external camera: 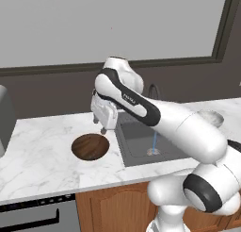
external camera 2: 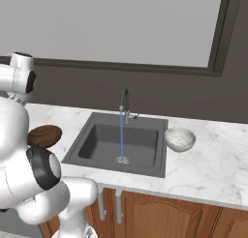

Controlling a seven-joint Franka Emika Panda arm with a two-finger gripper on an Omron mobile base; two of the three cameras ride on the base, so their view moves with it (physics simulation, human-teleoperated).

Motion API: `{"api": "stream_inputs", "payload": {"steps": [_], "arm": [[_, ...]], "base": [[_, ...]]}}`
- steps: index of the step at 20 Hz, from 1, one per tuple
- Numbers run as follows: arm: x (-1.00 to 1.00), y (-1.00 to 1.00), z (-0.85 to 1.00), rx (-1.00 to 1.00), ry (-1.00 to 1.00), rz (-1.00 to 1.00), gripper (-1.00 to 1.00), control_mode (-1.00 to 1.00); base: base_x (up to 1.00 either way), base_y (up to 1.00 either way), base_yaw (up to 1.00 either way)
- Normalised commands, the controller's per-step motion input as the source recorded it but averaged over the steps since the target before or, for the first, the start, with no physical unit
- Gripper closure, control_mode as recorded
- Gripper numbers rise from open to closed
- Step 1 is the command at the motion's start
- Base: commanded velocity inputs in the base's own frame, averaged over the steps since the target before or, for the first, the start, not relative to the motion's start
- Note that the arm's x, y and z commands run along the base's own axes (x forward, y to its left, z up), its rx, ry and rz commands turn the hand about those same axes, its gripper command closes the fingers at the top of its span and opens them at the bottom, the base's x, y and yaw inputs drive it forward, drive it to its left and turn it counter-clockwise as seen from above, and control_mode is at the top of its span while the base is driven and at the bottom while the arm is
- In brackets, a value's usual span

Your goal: Rinse each bowl for a few seconds and place them down in the sink or on the counter.

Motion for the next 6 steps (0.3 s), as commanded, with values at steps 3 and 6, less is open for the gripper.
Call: {"api": "stream_inputs", "payload": {"steps": [3, 6], "arm": [[-0.56, -0.18, 0.77, 0.16, -0.12, -0.02, -1.00, -1.00], [-0.64, -0.49, 0.58, 0.12, -0.05, -0.08, -1.00, -1.00]], "base": [[0.00, 0.00, 0.00], [0.00, 0.00, 0.00]]}}
